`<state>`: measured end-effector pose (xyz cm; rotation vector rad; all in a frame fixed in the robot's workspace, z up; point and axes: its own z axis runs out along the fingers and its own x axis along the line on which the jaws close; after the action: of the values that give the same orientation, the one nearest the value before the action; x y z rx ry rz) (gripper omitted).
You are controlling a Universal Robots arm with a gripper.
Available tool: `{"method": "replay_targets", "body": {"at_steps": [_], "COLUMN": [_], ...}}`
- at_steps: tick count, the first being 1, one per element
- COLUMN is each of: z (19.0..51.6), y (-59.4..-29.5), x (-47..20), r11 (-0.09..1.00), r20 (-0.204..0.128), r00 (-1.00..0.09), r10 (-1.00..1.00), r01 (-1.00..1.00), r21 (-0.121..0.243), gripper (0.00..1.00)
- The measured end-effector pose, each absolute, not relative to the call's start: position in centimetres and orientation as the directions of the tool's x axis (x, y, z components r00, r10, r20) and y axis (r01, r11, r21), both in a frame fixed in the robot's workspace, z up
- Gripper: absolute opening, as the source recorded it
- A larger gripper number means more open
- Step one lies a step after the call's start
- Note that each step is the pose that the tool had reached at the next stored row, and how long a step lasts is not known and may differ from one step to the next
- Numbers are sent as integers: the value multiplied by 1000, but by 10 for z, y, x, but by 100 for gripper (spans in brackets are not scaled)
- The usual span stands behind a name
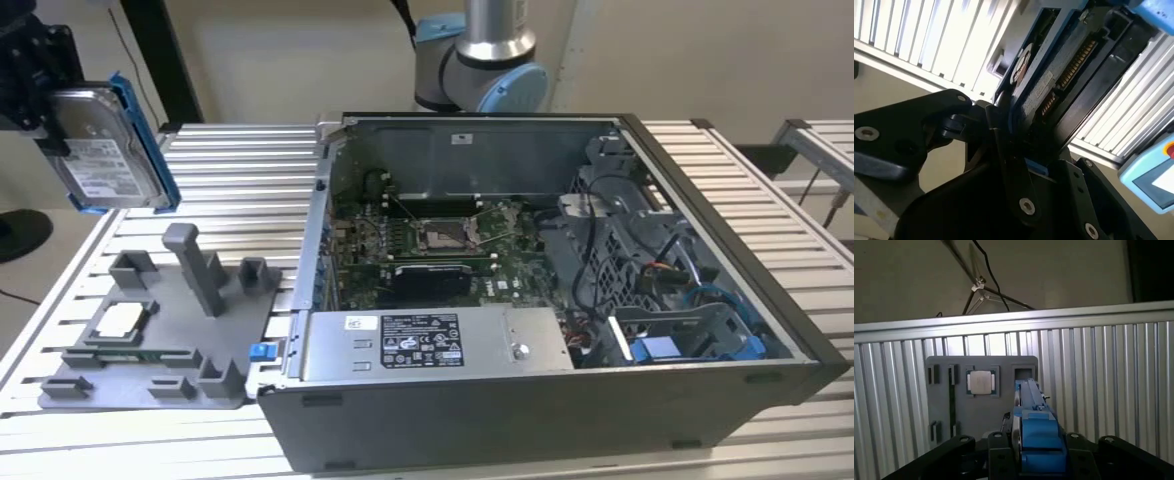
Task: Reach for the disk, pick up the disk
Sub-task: 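Pick up the disk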
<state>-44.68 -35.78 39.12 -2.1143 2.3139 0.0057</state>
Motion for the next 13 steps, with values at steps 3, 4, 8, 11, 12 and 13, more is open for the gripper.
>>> {"method": "replay_targets", "body": {"at_steps": [3, 4, 8, 11, 12, 13], "z": [394, 397, 409, 419, 424, 426], "y": [-358, -358, -358, -358, -358, -358], "x": [-447, -447, -447, -447, -447, -447], "r11": [90, 90, 84, 82, 81, 81], "r20": [-8, -8, -8, -8, -8, -8], "r00": [-90, -90, -84, -82, -81, -81], "r10": [-996, -996, -996, -997, -997, -997], "r01": [-996, -996, -996, -997, -997, -997], "r21": [-2, -2, -2, -2, -2, -2], "gripper": [0, 0, 0, 0, 0, 0]}}
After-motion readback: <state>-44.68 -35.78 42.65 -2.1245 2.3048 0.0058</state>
